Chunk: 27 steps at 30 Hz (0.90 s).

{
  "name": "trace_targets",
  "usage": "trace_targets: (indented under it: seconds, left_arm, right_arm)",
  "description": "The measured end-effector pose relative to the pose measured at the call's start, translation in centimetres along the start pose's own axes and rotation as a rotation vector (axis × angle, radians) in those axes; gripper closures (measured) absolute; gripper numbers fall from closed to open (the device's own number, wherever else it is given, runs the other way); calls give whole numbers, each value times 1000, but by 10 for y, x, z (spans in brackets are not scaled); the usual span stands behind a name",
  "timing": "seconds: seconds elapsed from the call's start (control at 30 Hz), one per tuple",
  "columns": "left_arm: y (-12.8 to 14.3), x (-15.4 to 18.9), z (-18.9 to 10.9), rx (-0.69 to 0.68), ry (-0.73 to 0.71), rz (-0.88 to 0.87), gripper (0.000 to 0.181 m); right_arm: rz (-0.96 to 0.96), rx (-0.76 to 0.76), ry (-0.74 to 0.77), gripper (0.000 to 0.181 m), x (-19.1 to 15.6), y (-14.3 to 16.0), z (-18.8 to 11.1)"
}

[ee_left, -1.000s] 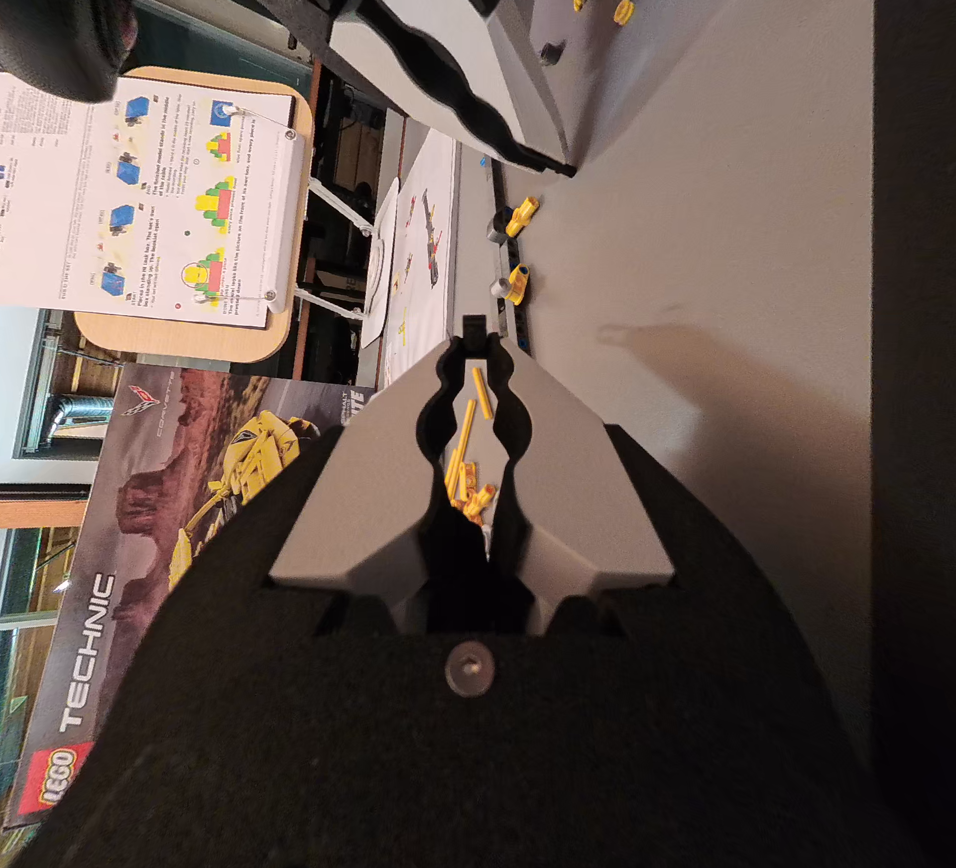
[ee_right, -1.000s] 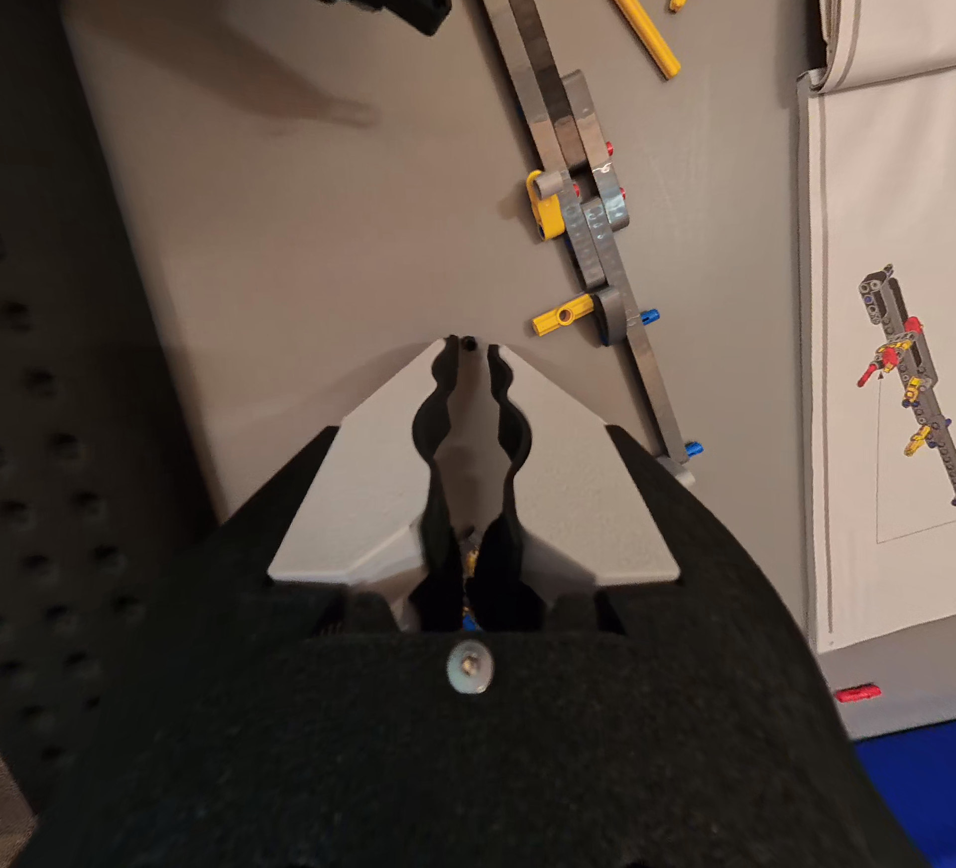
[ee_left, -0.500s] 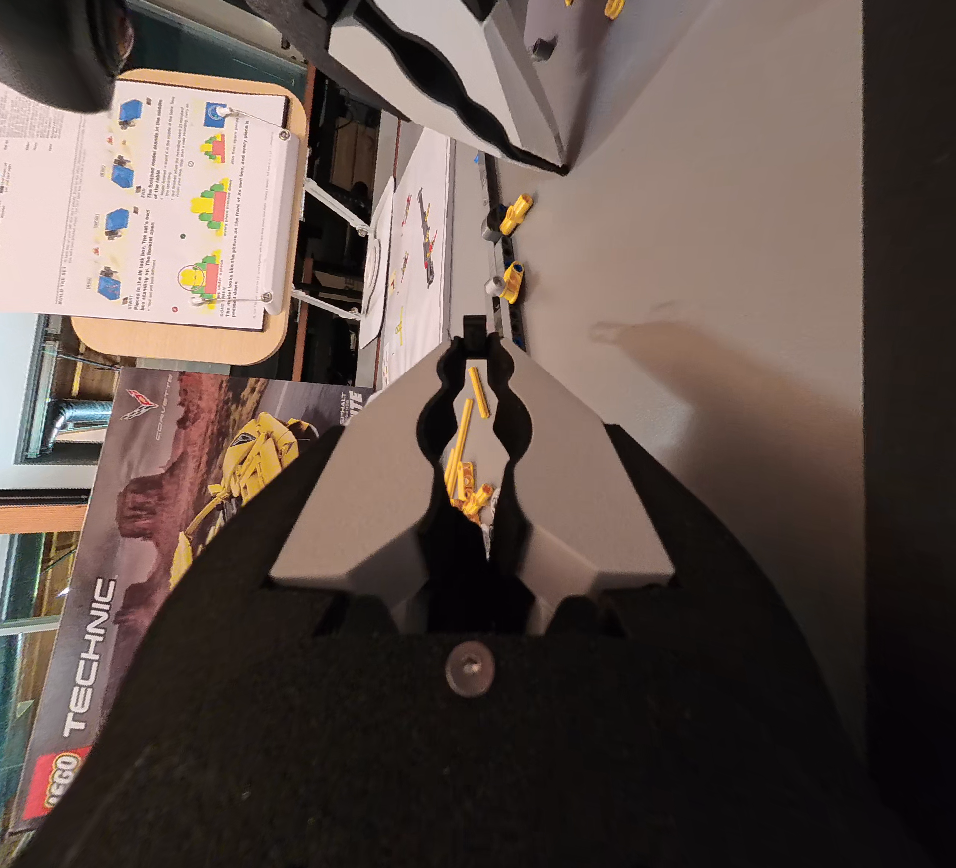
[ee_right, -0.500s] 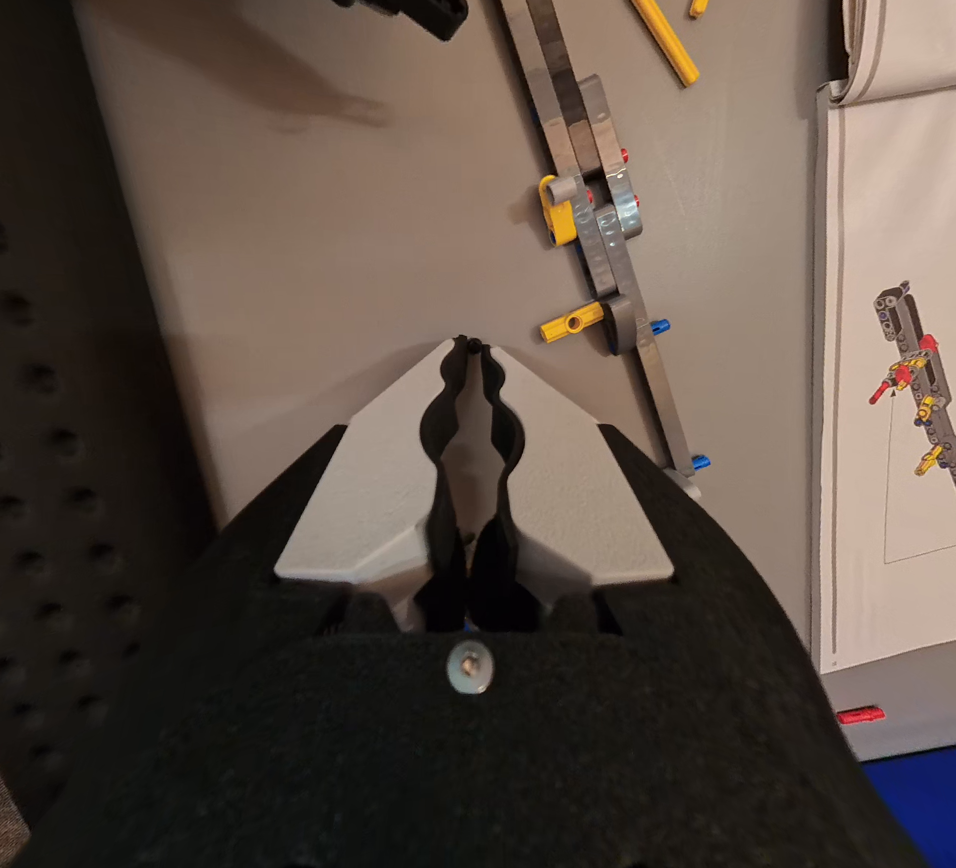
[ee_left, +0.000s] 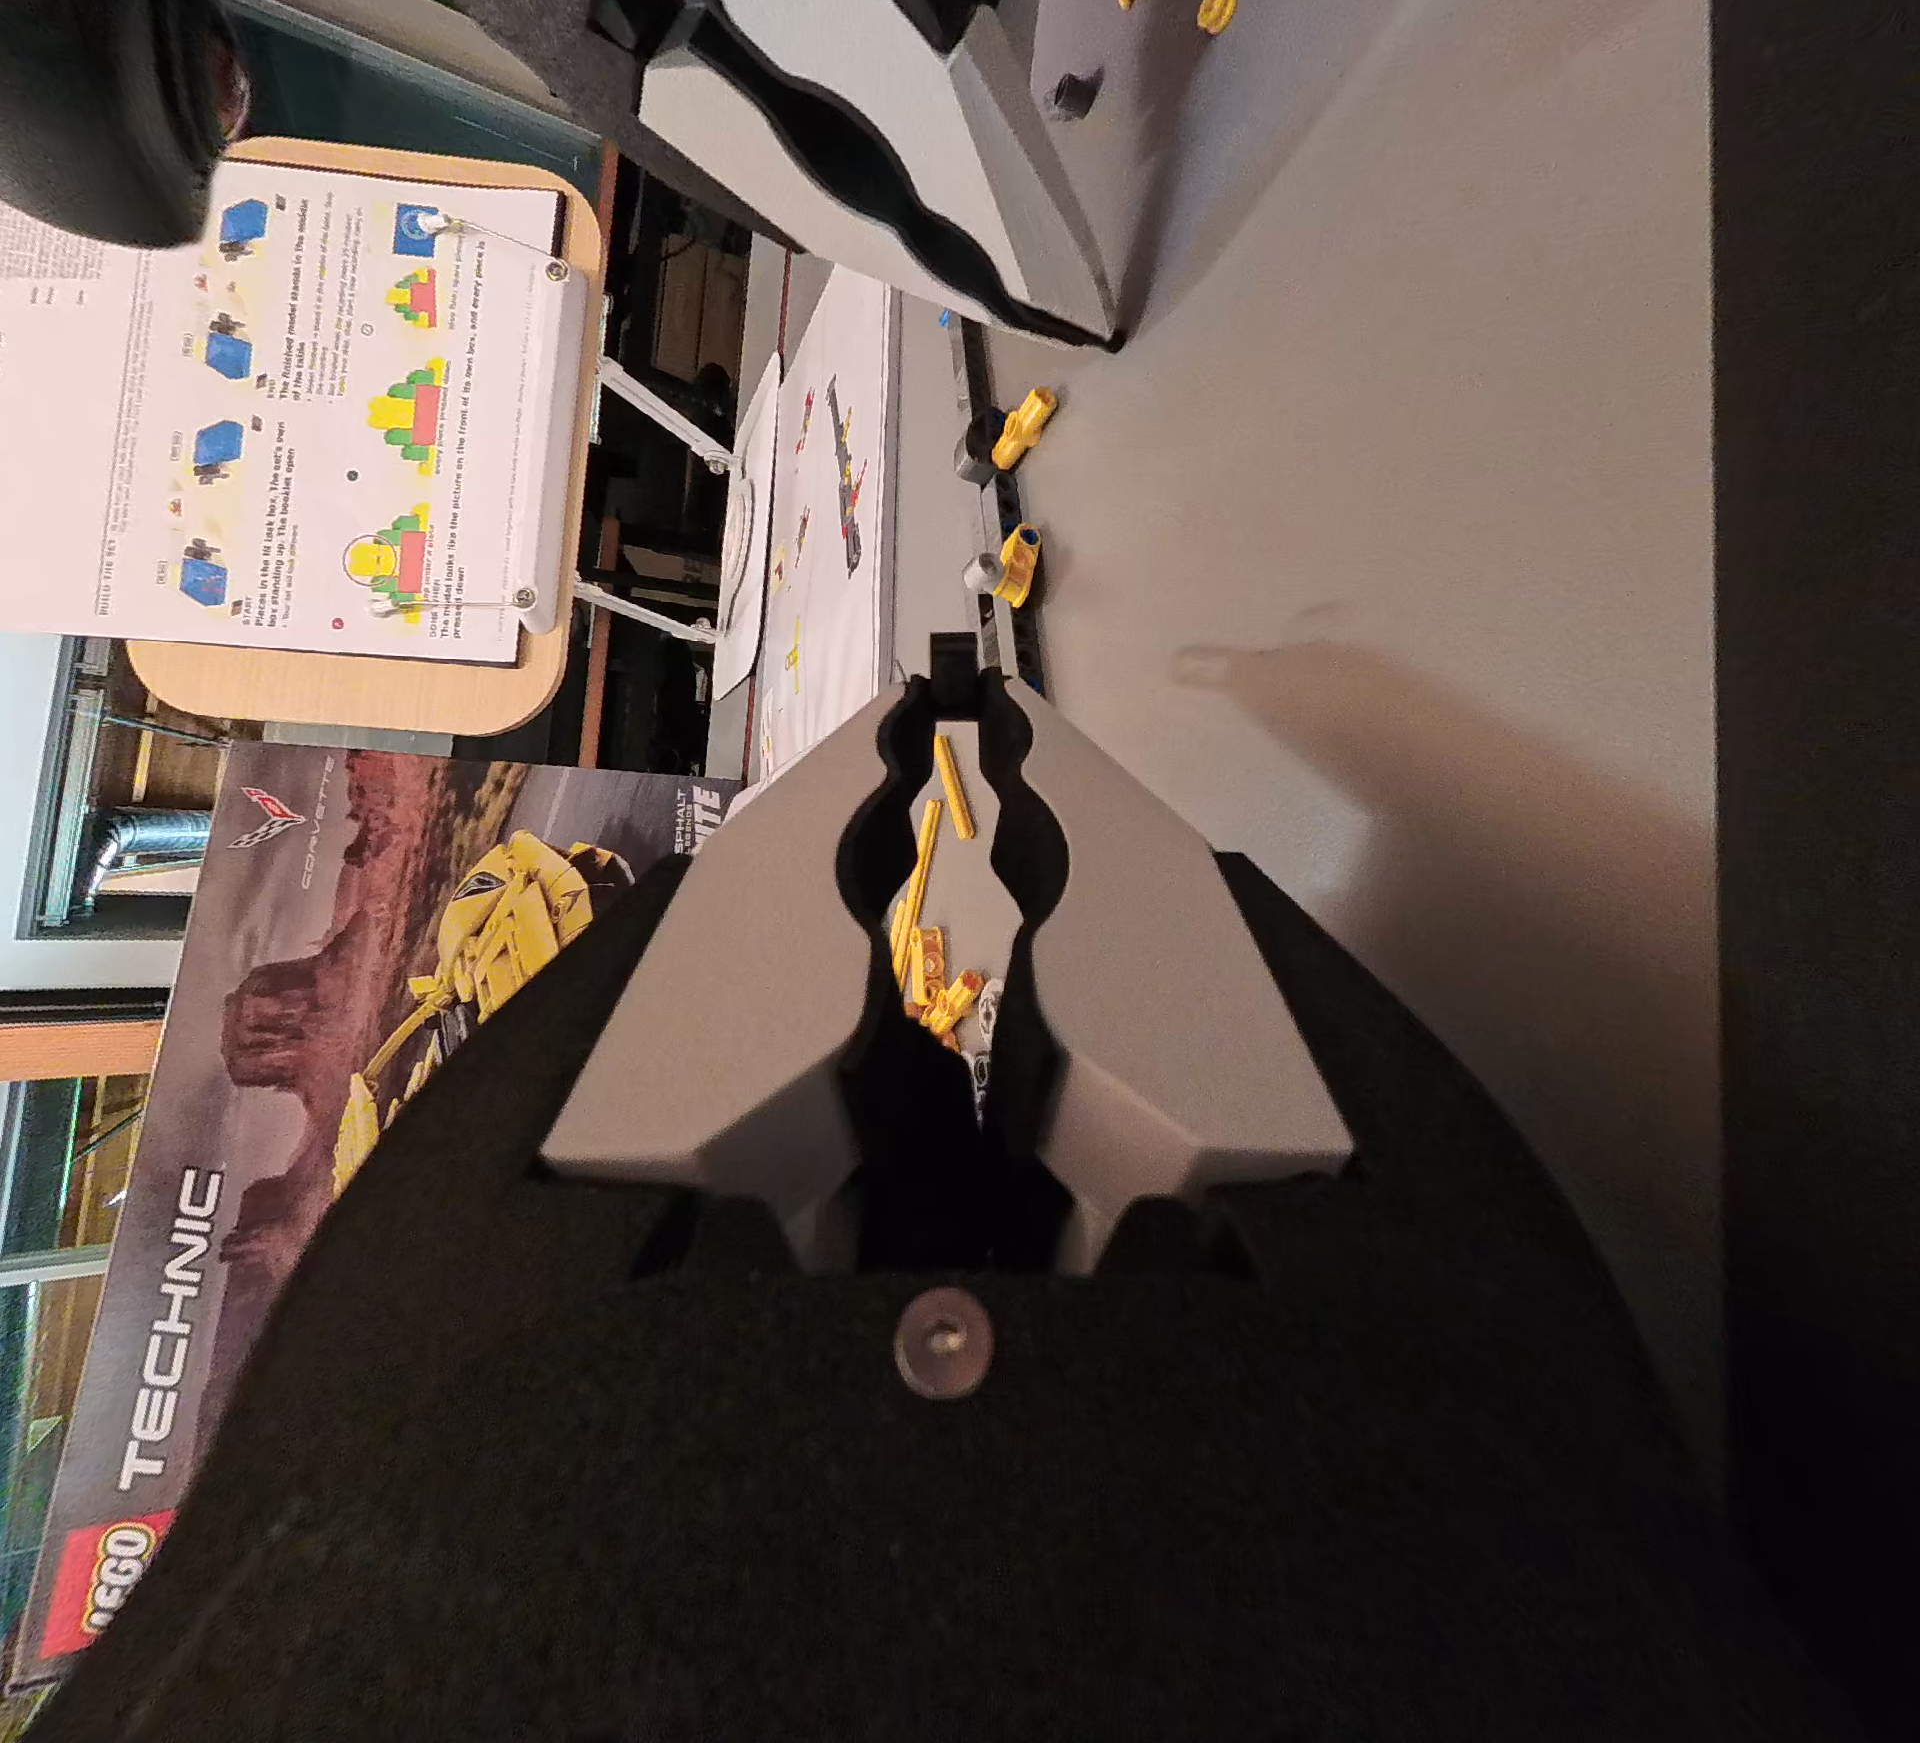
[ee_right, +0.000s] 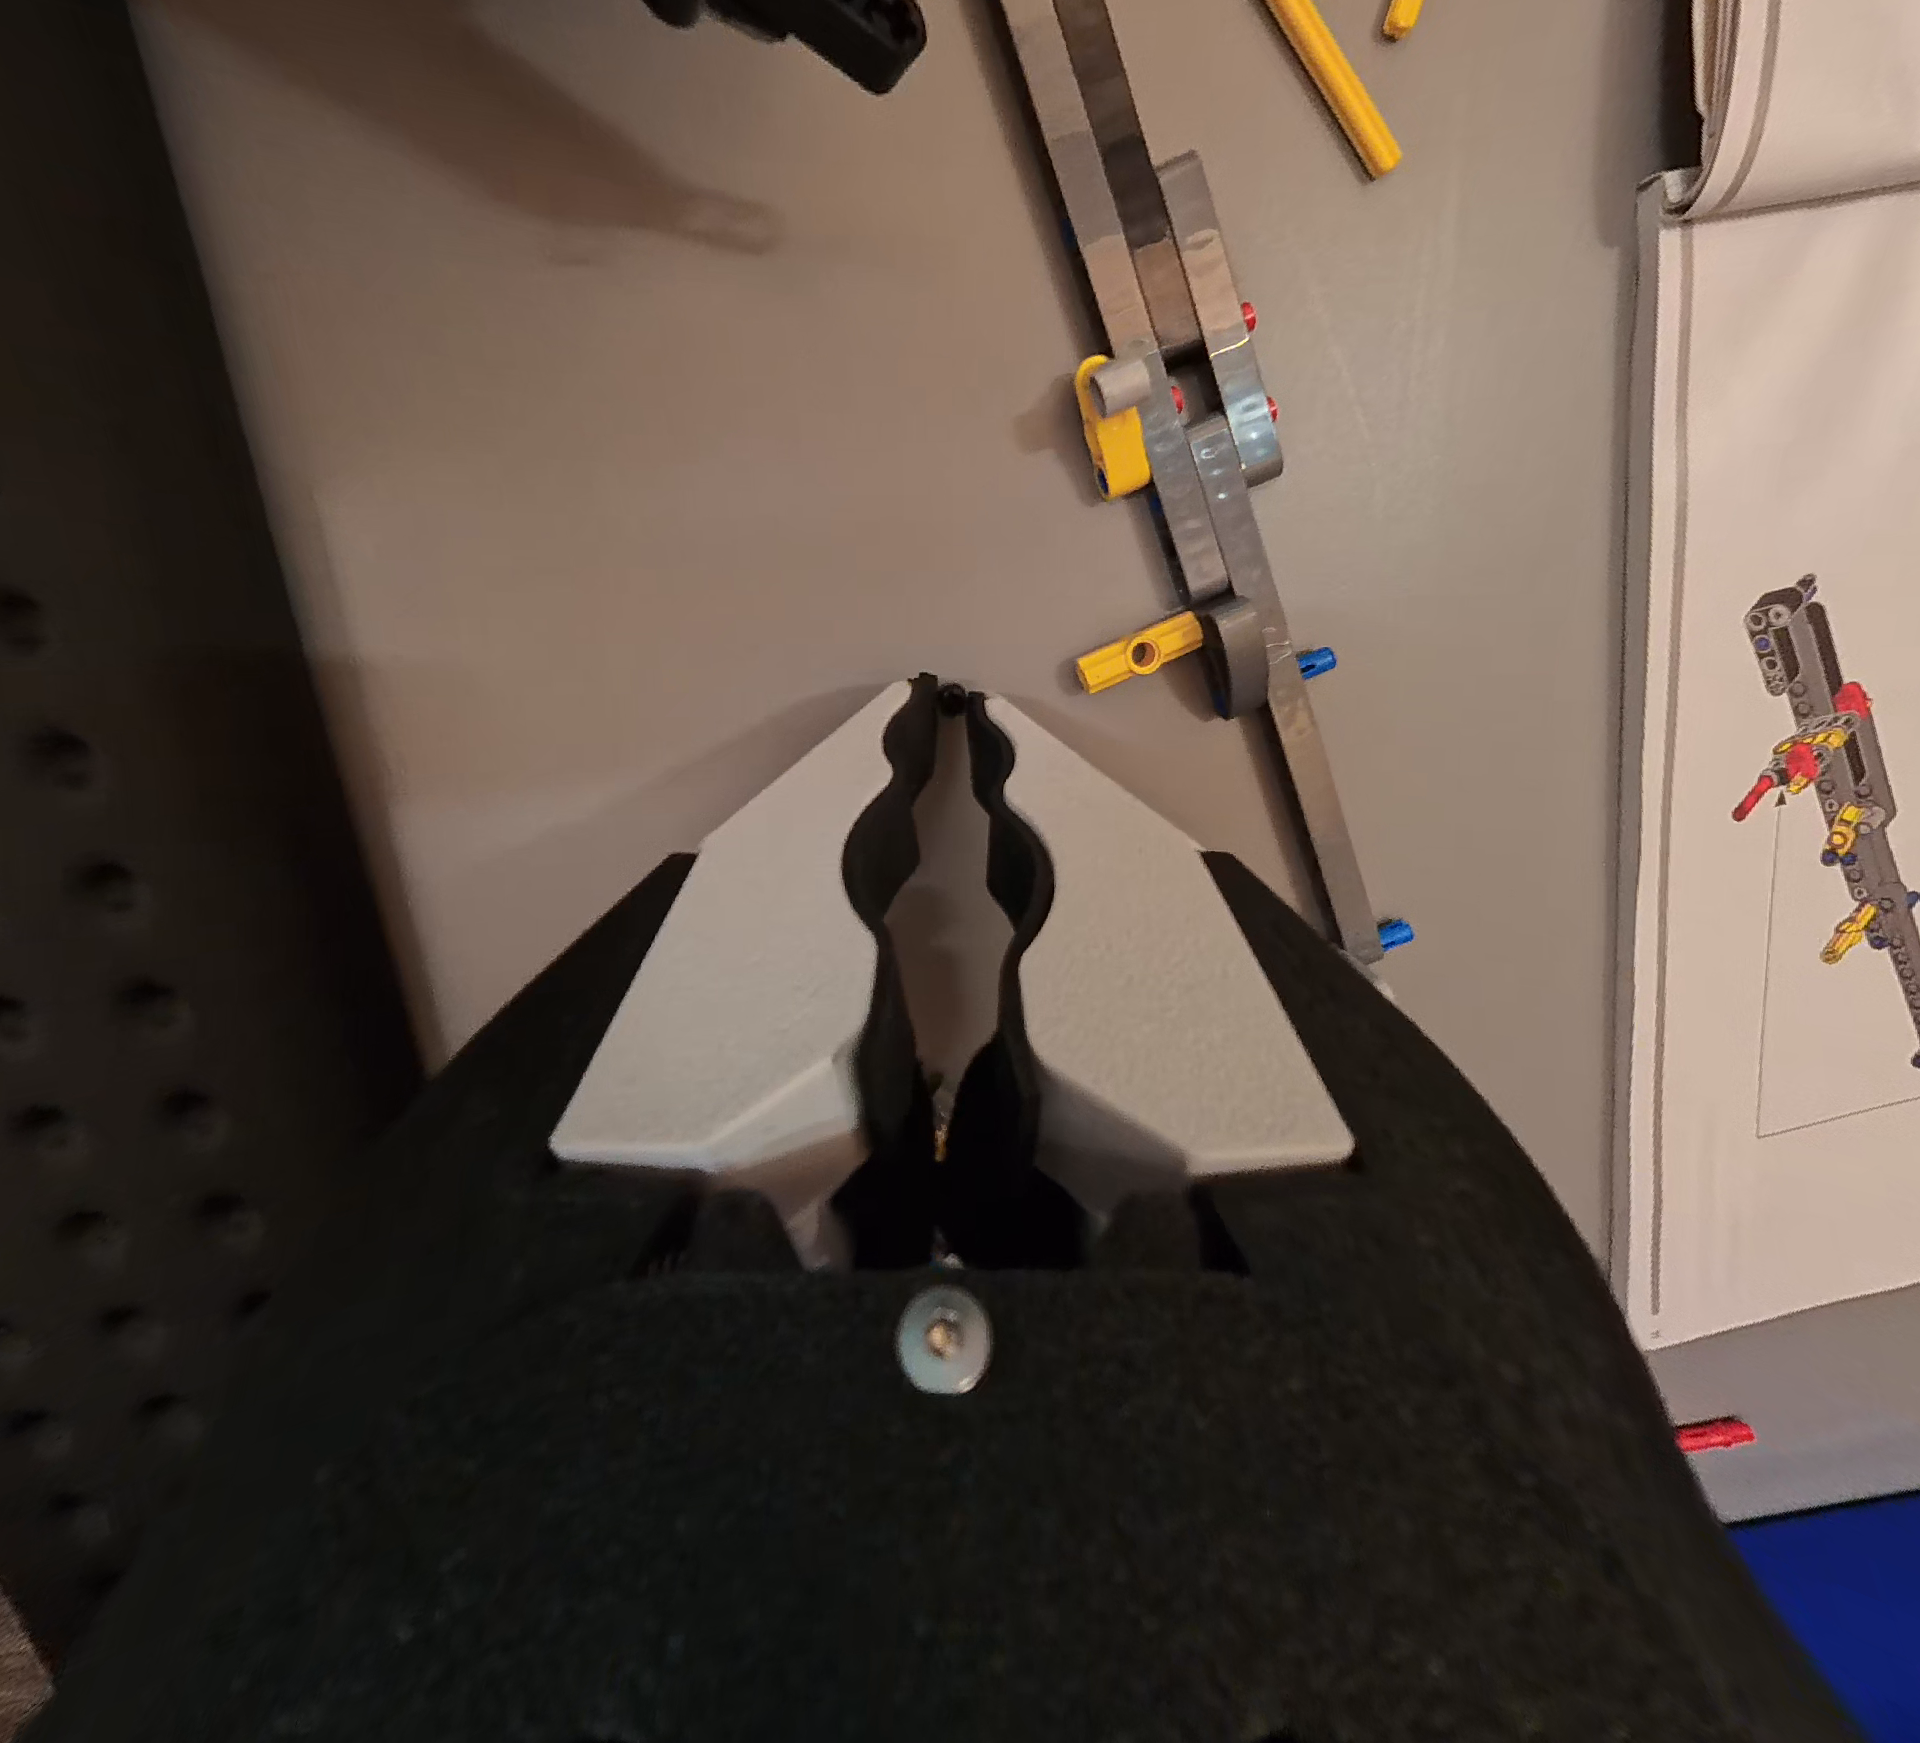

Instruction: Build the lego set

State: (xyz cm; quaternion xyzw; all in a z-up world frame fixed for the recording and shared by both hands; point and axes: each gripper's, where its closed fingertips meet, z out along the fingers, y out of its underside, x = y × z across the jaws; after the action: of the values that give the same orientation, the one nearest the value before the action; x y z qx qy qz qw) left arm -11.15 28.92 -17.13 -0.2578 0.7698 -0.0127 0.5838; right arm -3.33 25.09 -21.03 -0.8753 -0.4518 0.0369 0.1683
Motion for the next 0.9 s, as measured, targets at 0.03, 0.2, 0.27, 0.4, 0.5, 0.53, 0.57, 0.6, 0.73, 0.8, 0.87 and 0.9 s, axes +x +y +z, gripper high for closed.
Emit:
trace_targets:
  seconds: [0.03, 0.2, 0.27, 0.4, 0.5, 0.53, 0.57, 0.6, 0.73, 0.8, 0.87, 0.9]
  left_arm:
    - [0, 0, 0, 1, 1, -1, 175]
    - [-1, -1, 0, 2, -4, 3, 175]
    - [0, -2, 0, 4, -9, -7, 175]
    - [3, -13, 0, 0, -59, -5, 175]
    - [6, -22, 0, -22, -126, 32, 175]
    - [7, -27, 0, -34, -156, 44, 175]
    - [9, -31, -1, -50, -184, 53, 174]
    - [9, -33, -1, -58, -202, 59, 175]
    - [7, -35, -3, -65, -231, 105, 175]
    - [7, -33, -3, -73, -231, 126, 175]
    - [7, -32, -2, -74, -227, 134, 175]
    - [7, -32, -3, -73, -229, 136, 175]
  right_arm:
    - [0, -1, -2, 176, 0, 0, 0]
    - [-12, 38, 5, 177, 0, -8, -3]
    - [-12, 99, -12, 177, -4, -22, -11]
    - [-35, 207, -69, 177, -14, -56, -34]
    - [-56, 261, -84, 177, -13, -84, -50]
    - [-63, 278, -85, 177, -13, -93, -53]
    - [-75, 285, -86, 177, -13, -100, -55]
    - [-90, 284, -91, 177, -15, -106, -55]
    - [-137, 237, -98, 177, -22, -117, -49]
    - [-151, 214, -85, 177, -21, -118, -46]
    - [-152, 197, -69, 177, -17, -118, -49]
    - [-148, 192, -62, 177, -14, -118, -50]
